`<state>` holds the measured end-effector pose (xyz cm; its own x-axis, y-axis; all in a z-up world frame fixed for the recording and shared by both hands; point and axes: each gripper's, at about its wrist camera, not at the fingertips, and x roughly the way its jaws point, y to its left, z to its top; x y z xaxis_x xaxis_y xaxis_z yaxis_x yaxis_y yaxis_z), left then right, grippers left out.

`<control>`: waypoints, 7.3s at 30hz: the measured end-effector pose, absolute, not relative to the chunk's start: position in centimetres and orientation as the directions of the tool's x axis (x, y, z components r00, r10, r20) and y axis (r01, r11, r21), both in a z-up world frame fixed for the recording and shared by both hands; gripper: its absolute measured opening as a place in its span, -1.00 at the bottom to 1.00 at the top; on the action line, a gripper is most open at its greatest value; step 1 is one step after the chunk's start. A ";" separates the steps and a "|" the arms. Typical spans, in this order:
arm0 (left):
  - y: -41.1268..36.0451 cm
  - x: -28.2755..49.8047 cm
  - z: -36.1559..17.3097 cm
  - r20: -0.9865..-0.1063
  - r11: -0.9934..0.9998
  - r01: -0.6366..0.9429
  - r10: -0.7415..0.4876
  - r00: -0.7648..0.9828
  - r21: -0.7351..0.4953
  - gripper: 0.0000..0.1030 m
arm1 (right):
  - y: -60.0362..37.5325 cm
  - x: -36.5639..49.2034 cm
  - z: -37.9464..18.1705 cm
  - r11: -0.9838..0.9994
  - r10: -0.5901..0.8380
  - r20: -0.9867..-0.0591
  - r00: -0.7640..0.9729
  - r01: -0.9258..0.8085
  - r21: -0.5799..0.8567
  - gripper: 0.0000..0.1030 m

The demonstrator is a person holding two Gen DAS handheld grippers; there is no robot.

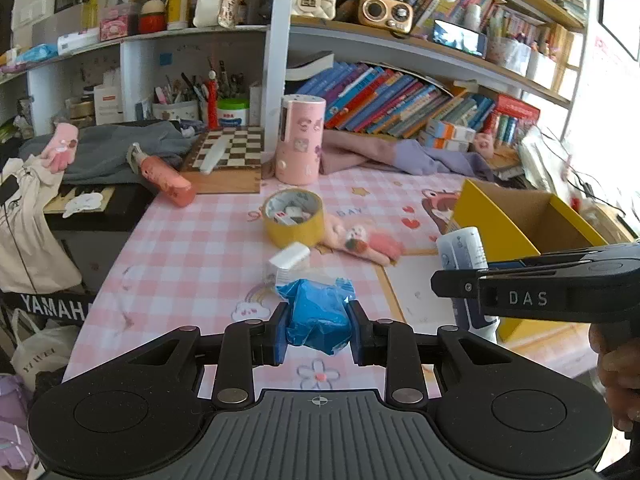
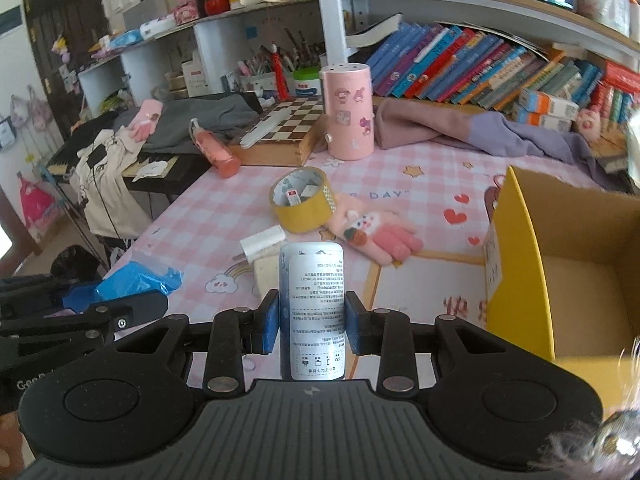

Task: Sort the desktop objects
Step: 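Carry the blue bag and white bottle with both tools toward the yellow box, then open the left tool to drop the blue bag into the yellow box, then lower the white bottle into the yellow box and open the right tool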

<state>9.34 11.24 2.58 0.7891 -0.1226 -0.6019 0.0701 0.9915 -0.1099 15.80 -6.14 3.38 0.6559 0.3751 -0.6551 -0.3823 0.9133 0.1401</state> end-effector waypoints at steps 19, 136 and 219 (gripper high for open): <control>9.9 4.6 2.7 -0.597 0.969 0.232 -0.238 0.766 -0.088 -0.46 | -7.3 7.8 2.8 0.962 0.264 -0.675 0.689 -0.238 0.134 -0.41; -19.6 21.0 5.8 -0.491 0.906 0.418 -0.333 0.805 0.071 -0.46 | -35.0 21.7 6.5 0.972 0.224 -0.579 0.784 -0.223 0.074 -0.41; -8.7 11.1 2.4 -0.549 0.960 0.276 -0.208 0.810 0.043 0.50 | -28.6 11.2 2.0 0.998 0.036 -0.635 0.772 0.004 0.061 -0.04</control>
<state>11.06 -8.67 2.44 0.8098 -0.2081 -0.5485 0.2759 0.9602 0.0429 11.22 -28.56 1.99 0.7720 0.0359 -0.6346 0.0037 0.9981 0.0609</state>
